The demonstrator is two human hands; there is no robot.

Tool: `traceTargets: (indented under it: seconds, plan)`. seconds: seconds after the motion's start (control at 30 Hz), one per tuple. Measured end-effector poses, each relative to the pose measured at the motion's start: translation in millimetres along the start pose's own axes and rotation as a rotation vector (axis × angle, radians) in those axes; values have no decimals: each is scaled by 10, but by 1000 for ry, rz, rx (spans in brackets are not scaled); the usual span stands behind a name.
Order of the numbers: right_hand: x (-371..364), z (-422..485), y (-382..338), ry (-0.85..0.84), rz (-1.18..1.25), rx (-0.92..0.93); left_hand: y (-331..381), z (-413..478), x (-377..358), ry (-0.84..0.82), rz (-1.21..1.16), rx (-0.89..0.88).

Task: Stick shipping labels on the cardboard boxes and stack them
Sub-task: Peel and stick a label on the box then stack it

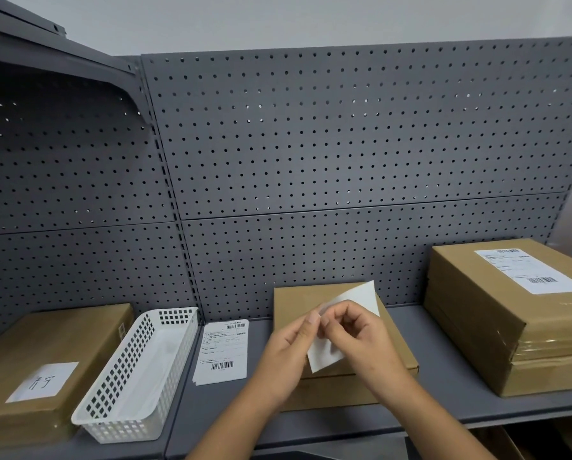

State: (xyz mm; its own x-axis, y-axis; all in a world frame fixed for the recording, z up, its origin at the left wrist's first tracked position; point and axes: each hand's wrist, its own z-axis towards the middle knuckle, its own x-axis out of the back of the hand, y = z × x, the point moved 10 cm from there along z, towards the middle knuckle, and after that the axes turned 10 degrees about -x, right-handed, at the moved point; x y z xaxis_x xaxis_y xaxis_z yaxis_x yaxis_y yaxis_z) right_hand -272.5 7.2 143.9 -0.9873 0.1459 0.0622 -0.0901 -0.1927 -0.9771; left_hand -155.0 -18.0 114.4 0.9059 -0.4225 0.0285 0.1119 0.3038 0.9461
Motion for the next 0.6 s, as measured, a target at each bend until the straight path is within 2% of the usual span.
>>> traceTargets:
  seconds: [0.2,0.37,0.5,0.6]
  plan:
    - [73,-8,40,54,-1,-19,-34,16,89,106,-16,11]
    - [205,15,146,114,22,-41,-8,44,219,209,-3,-46]
    - [114,-30,109,24,139,-27,99,28,149,181,99,-95]
    - [48,-35,73,-8,119,-4,170,26,84,164,143,-125]
